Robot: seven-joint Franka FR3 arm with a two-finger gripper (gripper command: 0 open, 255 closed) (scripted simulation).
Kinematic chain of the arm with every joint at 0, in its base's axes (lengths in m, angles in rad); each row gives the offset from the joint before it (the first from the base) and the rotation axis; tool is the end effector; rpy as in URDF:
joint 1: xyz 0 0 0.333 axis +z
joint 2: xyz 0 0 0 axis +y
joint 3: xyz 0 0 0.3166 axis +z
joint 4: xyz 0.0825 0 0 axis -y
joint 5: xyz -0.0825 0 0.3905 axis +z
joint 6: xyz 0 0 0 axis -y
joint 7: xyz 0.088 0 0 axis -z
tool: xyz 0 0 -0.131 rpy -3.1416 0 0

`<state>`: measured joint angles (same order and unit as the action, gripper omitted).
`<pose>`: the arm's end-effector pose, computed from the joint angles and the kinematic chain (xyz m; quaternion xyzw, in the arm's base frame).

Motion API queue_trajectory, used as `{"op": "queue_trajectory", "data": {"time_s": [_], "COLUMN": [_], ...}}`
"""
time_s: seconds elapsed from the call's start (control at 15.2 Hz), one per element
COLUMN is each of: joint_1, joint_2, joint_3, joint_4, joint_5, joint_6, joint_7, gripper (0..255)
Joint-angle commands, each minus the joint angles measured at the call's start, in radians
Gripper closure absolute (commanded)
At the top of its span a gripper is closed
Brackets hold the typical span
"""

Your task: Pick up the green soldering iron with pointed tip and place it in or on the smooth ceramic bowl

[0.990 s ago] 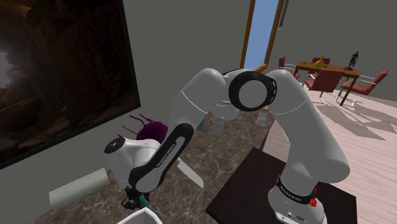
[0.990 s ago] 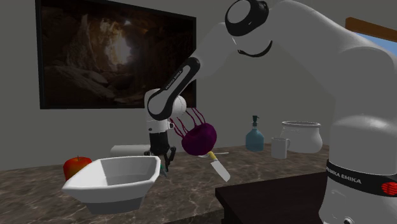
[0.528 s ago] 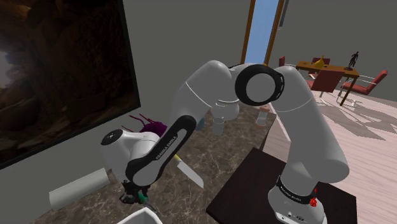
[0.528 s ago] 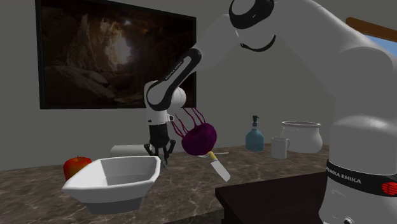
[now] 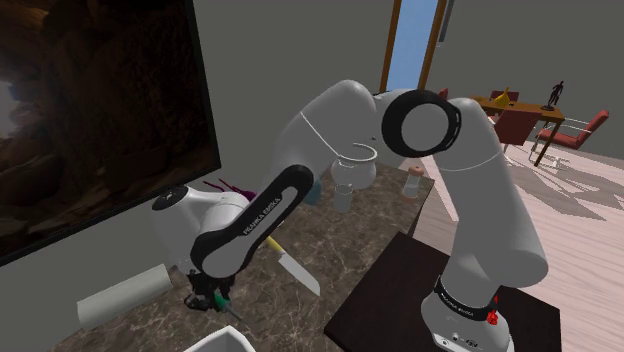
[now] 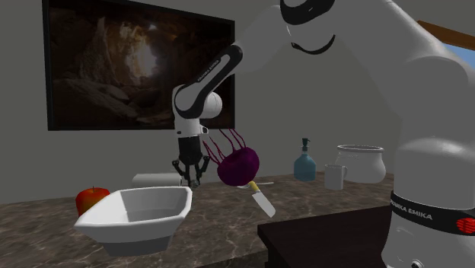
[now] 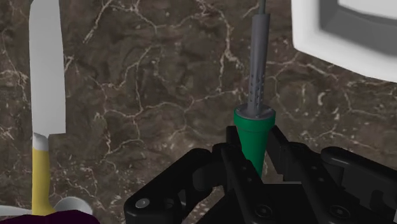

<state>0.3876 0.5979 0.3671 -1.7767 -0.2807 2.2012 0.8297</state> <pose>0.4891 0.4235 0.2017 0.9977 0.0300 -0.0396 0.0462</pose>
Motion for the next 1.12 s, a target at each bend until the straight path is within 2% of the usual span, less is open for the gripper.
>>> {"op": "queue_trajectory", "data": {"time_s": [0.0, 1.06], "joint_1": [-0.005, -0.027], "joint_2": [-0.020, -0.143], "joint_3": [0.006, 0.040], "joint_4": [-0.003, 0.040], "joint_5": [0.008, 0.065], "joint_6": [-0.017, -0.175], "joint_7": [-0.005, -0.042], "gripper": [255, 255]}}
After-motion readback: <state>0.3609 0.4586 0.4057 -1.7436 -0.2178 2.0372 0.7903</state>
